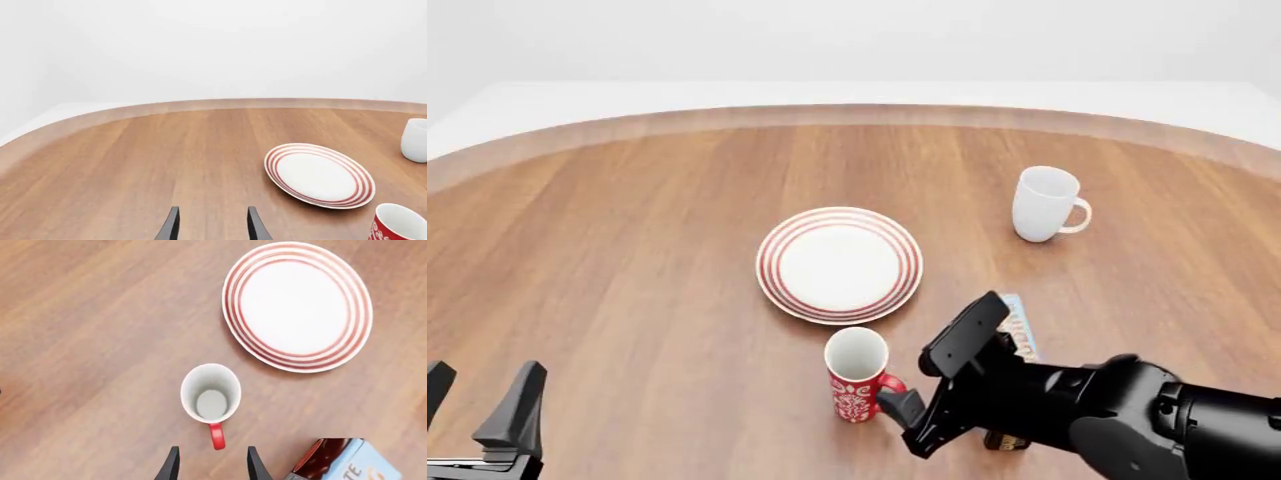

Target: Pick up the red mug and put it on the plate

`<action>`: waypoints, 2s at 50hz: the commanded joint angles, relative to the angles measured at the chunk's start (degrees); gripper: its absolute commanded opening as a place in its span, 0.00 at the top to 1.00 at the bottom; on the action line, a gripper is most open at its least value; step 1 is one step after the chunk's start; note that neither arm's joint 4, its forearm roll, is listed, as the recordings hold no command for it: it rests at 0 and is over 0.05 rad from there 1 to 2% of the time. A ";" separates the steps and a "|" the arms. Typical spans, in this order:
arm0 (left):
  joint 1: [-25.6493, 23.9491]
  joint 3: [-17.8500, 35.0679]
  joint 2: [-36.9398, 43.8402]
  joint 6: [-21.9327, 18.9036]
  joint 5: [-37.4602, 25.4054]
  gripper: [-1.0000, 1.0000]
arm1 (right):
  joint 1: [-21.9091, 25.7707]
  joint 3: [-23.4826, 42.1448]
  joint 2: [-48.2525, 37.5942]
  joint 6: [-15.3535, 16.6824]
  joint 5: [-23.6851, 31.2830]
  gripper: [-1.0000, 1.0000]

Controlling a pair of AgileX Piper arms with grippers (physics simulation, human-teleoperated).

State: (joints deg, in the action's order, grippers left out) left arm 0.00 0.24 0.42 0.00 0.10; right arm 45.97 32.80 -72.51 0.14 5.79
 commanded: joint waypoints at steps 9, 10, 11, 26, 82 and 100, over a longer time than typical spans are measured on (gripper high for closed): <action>0.00 0.00 0.00 0.00 0.00 0.00 | -0.32 -0.29 -3.58 -0.75 -3.17 0.00; 0.00 0.00 0.00 0.00 0.00 0.00 | -0.30 -0.36 -3.75 -0.86 -3.33 0.00; 0.00 0.00 0.00 0.00 0.00 0.00 | -0.38 -0.41 -4.08 -0.82 -3.66 0.00; 0.00 0.00 0.00 0.00 0.00 0.00 | -1.01 -1.45 -5.84 -1.25 -5.89 0.00; 0.00 0.00 0.00 0.00 0.00 0.00 | 0.04 -2.81 -14.48 -3.77 -13.26 0.00; 0.00 0.00 0.00 0.00 0.00 0.00 | 0.50 -2.05 -14.89 -4.36 -12.94 1.00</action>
State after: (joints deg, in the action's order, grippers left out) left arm 0.00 0.24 0.42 0.00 0.10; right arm 45.43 30.26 -86.68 -2.57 -7.11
